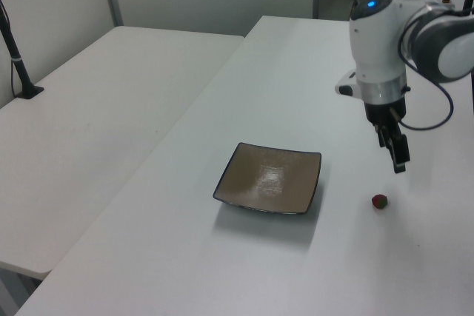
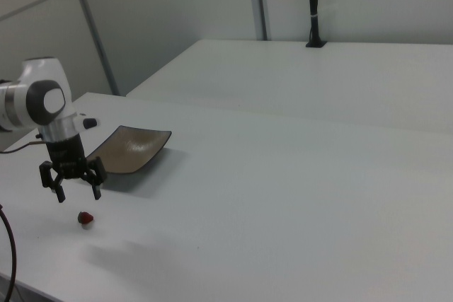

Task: Strawberries on a ceramic plate
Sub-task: 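Lower the gripper over the strawberry and close on it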

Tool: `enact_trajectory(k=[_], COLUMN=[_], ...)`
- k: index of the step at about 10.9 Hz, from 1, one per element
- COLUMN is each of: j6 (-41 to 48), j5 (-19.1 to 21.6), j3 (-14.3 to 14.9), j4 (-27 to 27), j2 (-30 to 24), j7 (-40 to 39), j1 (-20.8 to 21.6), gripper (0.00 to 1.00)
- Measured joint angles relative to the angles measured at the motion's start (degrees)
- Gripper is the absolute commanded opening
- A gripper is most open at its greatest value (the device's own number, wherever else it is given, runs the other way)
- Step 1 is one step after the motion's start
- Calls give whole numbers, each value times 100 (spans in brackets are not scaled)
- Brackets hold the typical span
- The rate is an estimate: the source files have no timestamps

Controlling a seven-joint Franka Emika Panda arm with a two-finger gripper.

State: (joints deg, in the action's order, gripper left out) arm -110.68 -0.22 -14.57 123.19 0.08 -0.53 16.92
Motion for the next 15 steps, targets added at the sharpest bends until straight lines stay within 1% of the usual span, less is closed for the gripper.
enact_trajectory(k=[4, 8, 9, 11, 12, 14, 15], j6=[-1361, -2021, -2099, -2146, -2148, -2148, -2148], j5=[0, 0, 0, 0, 0, 0, 0], j3=[-48, -47, -47, -48, -48, -48, -48], j4=[766, 858, 859, 859, 859, 858, 858], j2=[42, 280, 331, 409, 420, 427, 437], j7=[216, 350, 369, 377, 381, 404, 405], j1=[45, 60, 68, 90, 108, 151, 155], gripper=[100, 100, 86, 52, 38, 20, 18])
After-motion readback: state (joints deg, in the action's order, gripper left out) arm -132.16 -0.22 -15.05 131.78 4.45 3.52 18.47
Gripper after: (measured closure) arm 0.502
